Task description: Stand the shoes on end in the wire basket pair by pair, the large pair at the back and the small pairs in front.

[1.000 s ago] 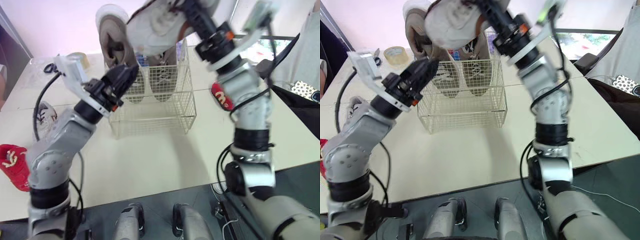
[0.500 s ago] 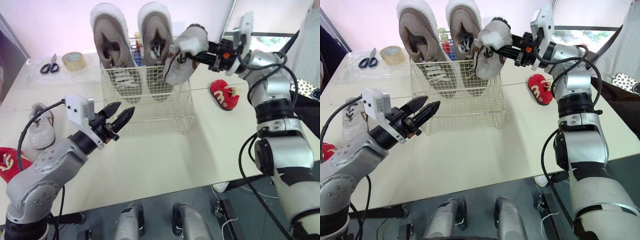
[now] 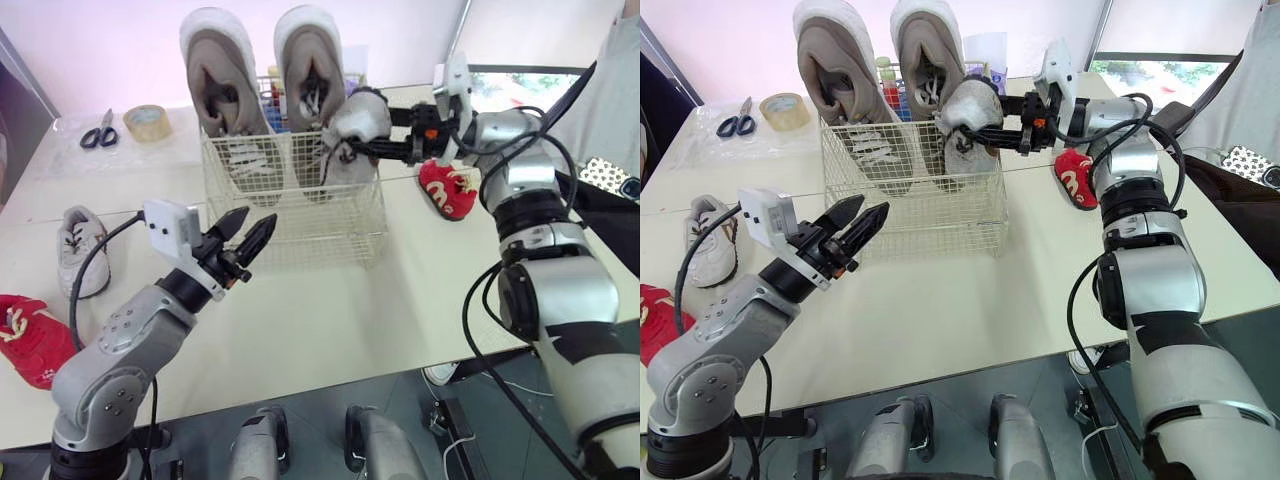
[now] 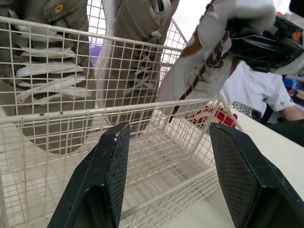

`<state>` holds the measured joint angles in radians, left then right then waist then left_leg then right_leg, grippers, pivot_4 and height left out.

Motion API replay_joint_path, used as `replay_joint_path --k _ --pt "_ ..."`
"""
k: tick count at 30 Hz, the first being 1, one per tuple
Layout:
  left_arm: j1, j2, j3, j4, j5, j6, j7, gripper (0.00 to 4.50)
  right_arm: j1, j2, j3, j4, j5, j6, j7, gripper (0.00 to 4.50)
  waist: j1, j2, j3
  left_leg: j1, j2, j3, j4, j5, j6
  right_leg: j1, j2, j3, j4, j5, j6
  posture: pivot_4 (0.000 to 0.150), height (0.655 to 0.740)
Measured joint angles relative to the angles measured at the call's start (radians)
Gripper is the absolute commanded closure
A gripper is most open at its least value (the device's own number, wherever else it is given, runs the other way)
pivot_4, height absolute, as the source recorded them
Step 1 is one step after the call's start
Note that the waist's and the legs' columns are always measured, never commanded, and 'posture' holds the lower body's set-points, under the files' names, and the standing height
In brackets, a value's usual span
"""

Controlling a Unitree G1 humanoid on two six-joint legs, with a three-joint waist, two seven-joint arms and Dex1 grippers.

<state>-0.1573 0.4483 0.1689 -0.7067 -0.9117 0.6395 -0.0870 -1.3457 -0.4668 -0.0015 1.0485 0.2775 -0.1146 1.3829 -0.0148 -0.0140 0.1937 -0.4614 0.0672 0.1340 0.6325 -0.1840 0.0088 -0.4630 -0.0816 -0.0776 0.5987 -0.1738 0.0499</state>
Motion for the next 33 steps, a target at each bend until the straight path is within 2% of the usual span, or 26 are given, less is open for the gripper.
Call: replay_joint_path --k 1,2,14,18,21,23,26,28,31,33 --pt "-0.002 -0.002 0.0 0.001 0.005 0.0 -0.001 1.83 0.0 0.0 -0.008 0.009 -0.001 -0.005 -0.005 0.27 0.0 0.0 0.0 0.0 0.0 0.0 0.0 0.0 0.0 0.0 0.0 0.0 0.0 0.001 0.001 0.15 0.74" --pt "-0.003 -0.002 0.001 0.001 0.009 0.0 -0.001 1.83 0.0 0.0 -0.013 0.019 -0.002 -0.015 -0.011 0.04 0.0 0.0 0.0 0.0 0.0 0.0 0.0 0.0 0.0 0.0 0.0 0.0 0.0 0.001 0.001 0.15 0.74" --pt "-0.003 0.012 0.017 0.027 0.006 0.003 -0.035 1.83 0.0 -0.027 -0.018 0.04 -0.056 -0.05 0.0 0.04 -0.001 0.0 0.0 0.001 0.0 0.0 0.002 0.0 0.0 0.001 0.0 0.0 0.001 0.0 0.0 0.15 0.74" --pt "-0.017 0.038 0.073 0.025 -0.036 0.015 -0.012 1.83 -0.001 -0.064 -0.056 0.031 -0.049 -0.001 -0.002 0.04 0.002 0.0 0.0 0.0 0.0 -0.001 0.002 0.0 0.0 0.001 0.0 0.0 0.001 0.001 0.0 0.15 0.74" --pt "-0.022 0.078 0.155 0.017 -0.129 0.035 0.026 1.01 -0.004 -0.108 -0.106 -0.025 -0.008 0.078 -0.004 0.0 0.001 0.0 0.0 0.0 0.0 -0.001 0.002 0.0 -0.001 0.001 -0.001 0.0 0.0 0.0 0.0 0.15 0.74" --pt "-0.041 0.123 0.228 0.024 -0.208 0.044 0.061 0.02 0.001 -0.134 -0.133 -0.117 0.044 0.187 0.009 0.0 0.001 0.0 0.0 0.0 0.0 -0.001 0.001 0.0 -0.001 0.0 -0.001 0.0 0.001 0.0 0.0 0.15 0.74" --pt "-0.13 0.307 0.386 0.131 -0.226 0.083 0.151 0.02 0.035 -0.189 -0.167 -0.422 0.191 0.495 0.018 0.0 0.002 0.0 0.0 0.0 0.001 -0.003 0.0 0.001 -0.002 -0.001 0.0 -0.001 0.003 0.0 0.0 0.15 0.74" --pt "-0.176 0.428 0.435 0.26 -0.149 0.125 0.207 0.02 0.092 -0.222 -0.163 -0.667 0.293 0.685 0.015 0.0 0.0 0.0 -0.001 0.003 0.001 -0.003 -0.002 0.0 -0.002 0.0 0.0 -0.002 0.003 0.0 0.0 0.15 0.74" --pt "-0.2 0.578 0.387 0.456 -0.008 0.189 0.195 0.02 0.219 -0.229 -0.117 -0.95 0.395 0.857 -0.002 0.0 0.0 0.0 -0.001 0.004 0.001 -0.002 -0.002 0.0 -0.002 0.0 -0.002 -0.003 0.003 0.0 -0.001 0.15 0.74" --pt "-0.216 0.622 0.326 0.571 0.066 0.224 0.157 0.02 0.306 -0.236 -0.06 -1.086 0.421 0.913 -0.007 0.0 0.003 0.0 -0.001 0.003 0.002 0.0 -0.002 0.0 -0.002 -0.003 -0.005 -0.005 0.001 0.002 -0.004 0.15 0.74"
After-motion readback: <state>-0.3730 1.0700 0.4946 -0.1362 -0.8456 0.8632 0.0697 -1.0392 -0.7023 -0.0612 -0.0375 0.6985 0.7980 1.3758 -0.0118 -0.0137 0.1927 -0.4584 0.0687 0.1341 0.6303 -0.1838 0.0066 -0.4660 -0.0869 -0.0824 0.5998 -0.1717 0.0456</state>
